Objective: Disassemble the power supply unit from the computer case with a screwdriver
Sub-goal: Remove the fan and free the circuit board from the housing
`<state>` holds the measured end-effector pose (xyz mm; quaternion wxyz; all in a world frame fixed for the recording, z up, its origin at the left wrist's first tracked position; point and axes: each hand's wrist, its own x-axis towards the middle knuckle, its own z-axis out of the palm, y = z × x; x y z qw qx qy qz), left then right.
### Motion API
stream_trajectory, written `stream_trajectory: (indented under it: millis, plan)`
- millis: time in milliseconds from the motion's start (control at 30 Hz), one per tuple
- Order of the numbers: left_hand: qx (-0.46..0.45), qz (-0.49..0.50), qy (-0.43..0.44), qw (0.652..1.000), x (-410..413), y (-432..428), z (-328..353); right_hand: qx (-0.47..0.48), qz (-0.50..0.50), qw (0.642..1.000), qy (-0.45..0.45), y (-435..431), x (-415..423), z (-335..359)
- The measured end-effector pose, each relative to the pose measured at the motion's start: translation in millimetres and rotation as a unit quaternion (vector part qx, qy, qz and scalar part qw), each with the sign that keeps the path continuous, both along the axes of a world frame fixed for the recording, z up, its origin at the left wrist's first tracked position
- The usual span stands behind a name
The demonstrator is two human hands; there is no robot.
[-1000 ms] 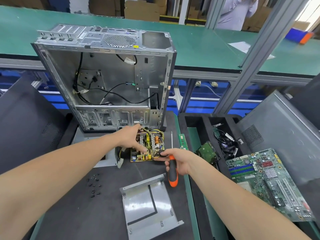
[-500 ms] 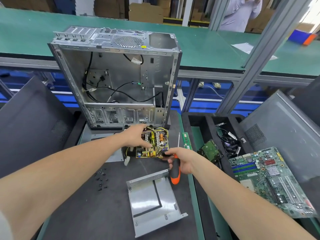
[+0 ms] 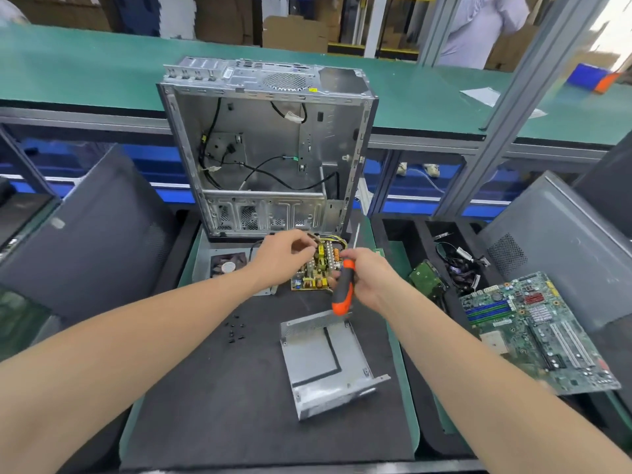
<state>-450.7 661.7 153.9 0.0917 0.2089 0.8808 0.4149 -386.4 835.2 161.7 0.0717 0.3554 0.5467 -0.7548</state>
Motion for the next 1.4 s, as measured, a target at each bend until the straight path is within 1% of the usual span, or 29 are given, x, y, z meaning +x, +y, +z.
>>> stream_trajectory:
  millis: [67,167,233,367,467,533,667,833,967,1100,1267,1400]
  plan:
    - [0.029,0.016,-0.029,0.999,14,-10,2,0.0,0.01,1.0,0.024,-21,3,3]
    - [0.089,0.033,-0.097,0.991,36,-26,4,0.004,0.037,0.998,0.055,-48,12,5]
    - [0.104,0.048,-0.12,0.986,51,-38,3,-0.006,0.059,0.996,0.067,-64,20,5]
    - [0.072,0.099,-0.085,0.989,88,-58,-2,-0.007,0.101,0.993,0.064,-86,41,-2]
    - [0.081,0.111,-0.087,0.987,120,-69,-10,0.006,0.116,0.992,0.054,-98,62,-11]
    - [0.085,0.129,-0.085,0.984,140,-77,-15,-0.014,0.126,0.991,0.042,-106,76,-15]
    - [0.023,0.175,-0.035,0.984,173,-95,-27,-0.03,0.148,0.988,0.034,-123,101,-21]
    - [0.014,0.212,-0.033,0.977,200,-120,-44,-0.025,0.18,0.983,0.03,-148,119,-34]
    - [0.02,0.22,-0.042,0.974,207,-139,-57,-0.013,0.182,0.983,0.019,-166,122,-49]
    - [0.035,0.232,-0.063,0.97,202,-155,-71,-0.012,0.16,0.987,-0.008,-184,120,-64]
    - [0.025,0.199,-0.099,0.975,193,-174,-90,-0.01,0.12,0.991,-0.052,-204,119,-79]
    - [0.019,0.167,-0.096,0.981,186,-183,-100,0.001,0.088,0.994,-0.065,-215,118,-86]
